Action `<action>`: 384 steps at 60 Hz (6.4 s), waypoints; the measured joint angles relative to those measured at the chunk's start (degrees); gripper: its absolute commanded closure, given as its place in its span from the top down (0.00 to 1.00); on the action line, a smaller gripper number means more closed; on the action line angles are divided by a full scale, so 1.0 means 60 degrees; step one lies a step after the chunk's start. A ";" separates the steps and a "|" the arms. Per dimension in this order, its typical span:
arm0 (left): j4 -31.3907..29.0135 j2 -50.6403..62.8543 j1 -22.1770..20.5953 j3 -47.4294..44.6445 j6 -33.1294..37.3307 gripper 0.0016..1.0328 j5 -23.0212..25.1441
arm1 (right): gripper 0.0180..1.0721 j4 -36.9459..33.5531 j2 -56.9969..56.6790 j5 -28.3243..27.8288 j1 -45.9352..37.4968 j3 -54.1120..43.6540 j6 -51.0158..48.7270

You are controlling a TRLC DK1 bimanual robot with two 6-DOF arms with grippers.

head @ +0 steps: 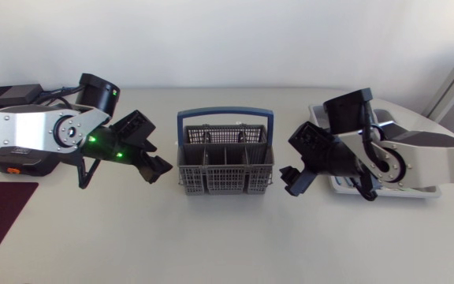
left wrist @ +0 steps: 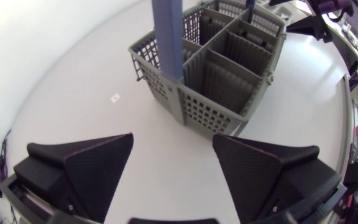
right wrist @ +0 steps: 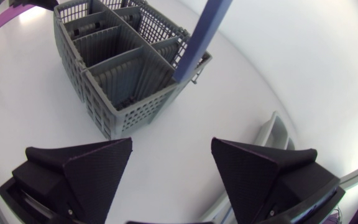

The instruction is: Unload the cutlery basket into the drawer organizer.

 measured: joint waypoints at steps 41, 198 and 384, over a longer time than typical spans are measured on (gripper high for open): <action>-0.0251 -0.6218 0.1020 -0.2040 -0.0729 0.95 -0.0656 | 0.95 -0.1723 -0.6594 0.0204 -0.2310 -0.1384 -0.0295; 0.2361 -1.4677 0.2157 -0.8630 -0.5093 0.95 -0.2473 | 0.95 0.0357 -1.3398 -0.0069 -0.3424 -0.6787 0.4921; 0.2364 -1.4677 0.2157 -0.8630 -0.5093 0.96 -0.2477 | 0.95 0.0353 -1.3402 -0.0069 -0.3424 -0.6787 0.4921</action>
